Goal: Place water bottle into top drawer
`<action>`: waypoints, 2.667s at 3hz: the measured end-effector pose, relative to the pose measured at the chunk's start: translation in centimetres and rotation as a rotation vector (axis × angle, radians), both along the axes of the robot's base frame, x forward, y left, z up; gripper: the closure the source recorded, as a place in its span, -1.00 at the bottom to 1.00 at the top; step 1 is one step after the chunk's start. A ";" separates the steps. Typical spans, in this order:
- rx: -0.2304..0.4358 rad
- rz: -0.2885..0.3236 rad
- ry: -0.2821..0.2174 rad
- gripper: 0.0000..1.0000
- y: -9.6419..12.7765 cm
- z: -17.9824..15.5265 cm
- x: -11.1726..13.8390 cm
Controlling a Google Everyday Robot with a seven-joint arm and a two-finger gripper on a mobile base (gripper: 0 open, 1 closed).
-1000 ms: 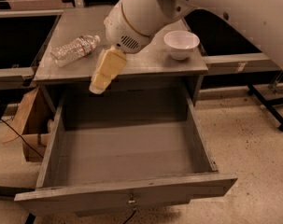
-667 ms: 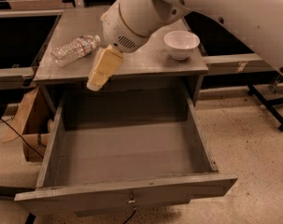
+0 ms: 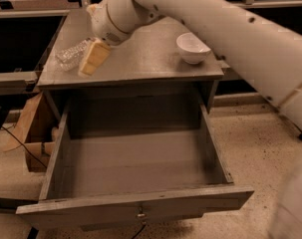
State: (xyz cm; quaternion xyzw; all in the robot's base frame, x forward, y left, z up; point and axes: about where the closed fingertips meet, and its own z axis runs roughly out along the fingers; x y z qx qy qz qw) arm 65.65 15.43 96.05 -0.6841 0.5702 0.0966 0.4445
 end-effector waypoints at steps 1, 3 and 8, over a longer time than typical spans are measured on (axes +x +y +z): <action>-0.098 0.160 0.018 -1.00 5.7 -6.0 5.7; -0.179 0.308 0.038 -1.00 9.1 -7.0 8.8; -0.031 0.219 0.122 -1.00 7.1 -5.4 12.2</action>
Offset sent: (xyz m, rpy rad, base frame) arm 0.1360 0.0987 -0.0056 -0.2075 -0.0381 0.3419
